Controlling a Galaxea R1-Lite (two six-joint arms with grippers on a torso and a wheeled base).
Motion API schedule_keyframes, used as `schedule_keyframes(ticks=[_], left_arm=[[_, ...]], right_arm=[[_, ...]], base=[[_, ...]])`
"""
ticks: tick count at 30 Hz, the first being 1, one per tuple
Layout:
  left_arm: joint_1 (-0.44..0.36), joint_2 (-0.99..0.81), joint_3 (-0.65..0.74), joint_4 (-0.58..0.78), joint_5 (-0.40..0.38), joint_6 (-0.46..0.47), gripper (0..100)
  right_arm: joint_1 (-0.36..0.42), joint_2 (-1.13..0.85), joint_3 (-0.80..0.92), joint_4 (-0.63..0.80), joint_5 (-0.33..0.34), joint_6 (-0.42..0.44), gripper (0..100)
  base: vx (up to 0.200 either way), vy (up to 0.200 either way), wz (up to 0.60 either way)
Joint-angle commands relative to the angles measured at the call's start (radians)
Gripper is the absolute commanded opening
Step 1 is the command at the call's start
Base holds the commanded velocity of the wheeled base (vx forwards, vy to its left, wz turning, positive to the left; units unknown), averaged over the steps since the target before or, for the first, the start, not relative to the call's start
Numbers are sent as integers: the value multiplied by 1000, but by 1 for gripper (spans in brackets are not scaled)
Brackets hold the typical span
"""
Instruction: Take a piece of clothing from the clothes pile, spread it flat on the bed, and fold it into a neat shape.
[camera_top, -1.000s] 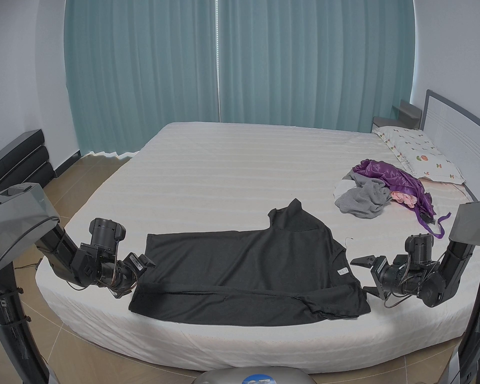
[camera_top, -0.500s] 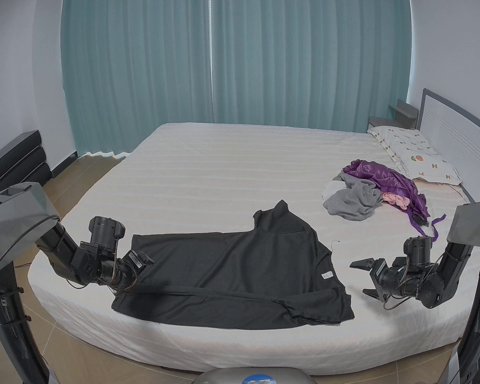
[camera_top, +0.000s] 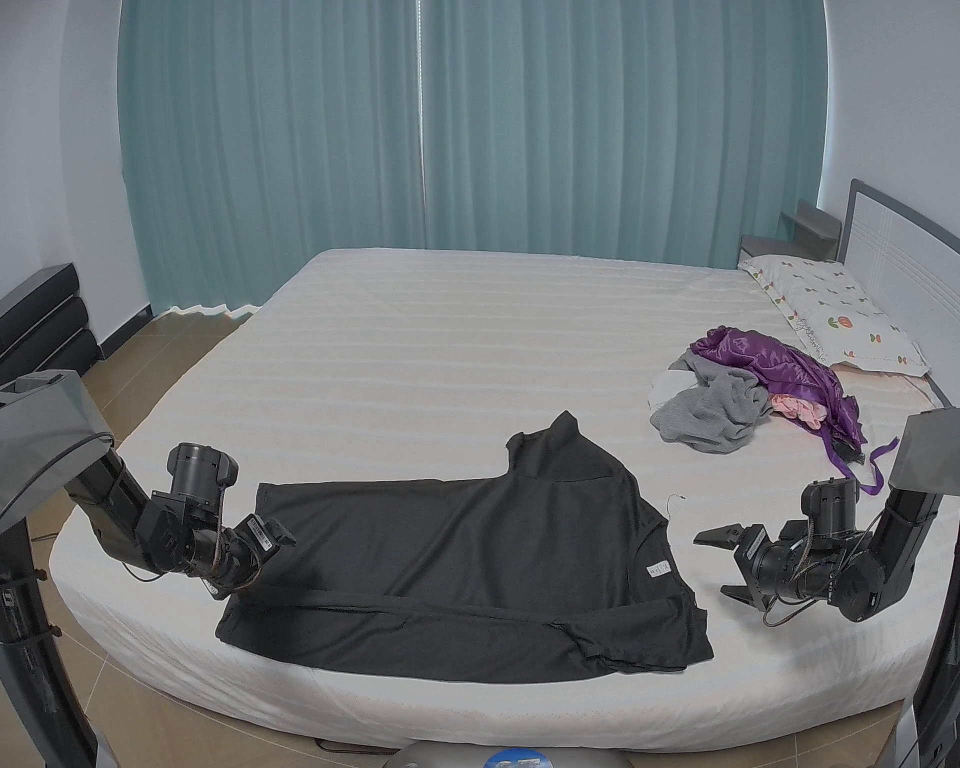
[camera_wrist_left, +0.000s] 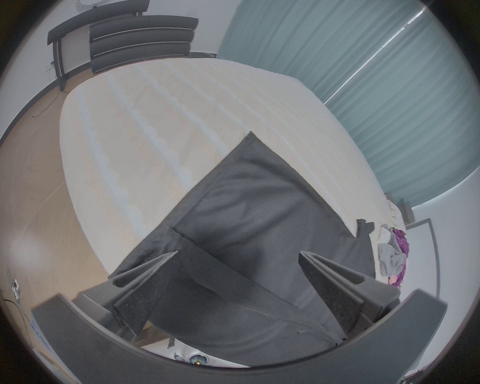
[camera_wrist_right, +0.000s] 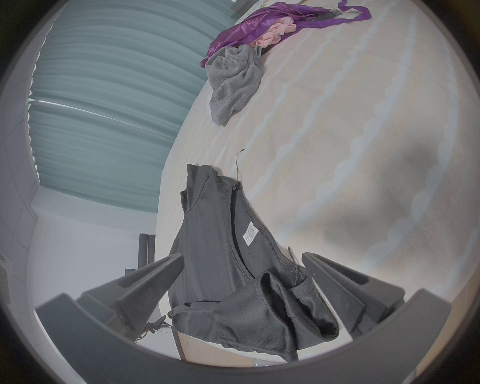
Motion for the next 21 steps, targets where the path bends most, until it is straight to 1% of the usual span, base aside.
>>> schedule_keyframes(ticks=[1,2,4,16,21], left_arm=[[16,60,-6,-4,18,6,100],[18,79,-9,-5,41,6,100],[18,96,-17,-5,57,6,100],[27,96,-16,9,61,7,100],[18,76,-11,58,61,9,100]], right_arm=[[6,7,3,0,0,0,100],[6,7,4,0,0,0,100],[6,7,3,0,0,0,100],[6,7,3,0,0,0,100],[6,7,3,0,0,0,100]], base=[[0,0,0],[0,0,0],[0,0,0],[0,0,0],[0,0,0]])
